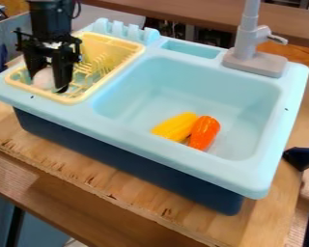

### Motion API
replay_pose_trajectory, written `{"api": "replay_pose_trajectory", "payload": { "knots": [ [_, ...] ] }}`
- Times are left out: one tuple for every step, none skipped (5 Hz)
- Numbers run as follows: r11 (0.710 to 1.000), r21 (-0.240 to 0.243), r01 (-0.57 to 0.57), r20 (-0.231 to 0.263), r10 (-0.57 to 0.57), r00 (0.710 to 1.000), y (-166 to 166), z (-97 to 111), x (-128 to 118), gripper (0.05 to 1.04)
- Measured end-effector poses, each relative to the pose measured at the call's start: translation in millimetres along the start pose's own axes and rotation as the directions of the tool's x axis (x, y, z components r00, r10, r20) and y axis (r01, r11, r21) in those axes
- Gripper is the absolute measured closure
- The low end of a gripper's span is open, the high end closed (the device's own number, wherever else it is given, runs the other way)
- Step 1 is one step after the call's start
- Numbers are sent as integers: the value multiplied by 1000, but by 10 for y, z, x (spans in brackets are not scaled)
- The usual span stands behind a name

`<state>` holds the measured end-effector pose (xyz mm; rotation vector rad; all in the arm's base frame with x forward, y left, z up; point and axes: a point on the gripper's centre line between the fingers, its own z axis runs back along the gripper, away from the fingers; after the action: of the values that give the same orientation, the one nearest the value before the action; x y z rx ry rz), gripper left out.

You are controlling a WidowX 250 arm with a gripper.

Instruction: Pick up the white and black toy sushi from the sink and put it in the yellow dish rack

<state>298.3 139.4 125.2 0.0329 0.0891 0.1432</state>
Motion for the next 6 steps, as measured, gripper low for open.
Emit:
{"api": "replay_pose_trajectory", "payload": {
  "knots": [
    [999, -42, 9, 53, -7, 999, -25, -84, 99, 497],
    [998, -68, 6, 59, -2, 998, -30, -203, 205, 497],
    [997, -76, -1, 82, 8, 997, -13, -180, 335, 497],
    [997, -71, 6, 61, -1, 998, -17, -194, 349, 429],
    [996, -76, 38, 48, -34, 998, -98, -143, 351, 132],
    [996, -76, 55, 48, -51, 998, -157, -105, 369, 81]
  ]
}}
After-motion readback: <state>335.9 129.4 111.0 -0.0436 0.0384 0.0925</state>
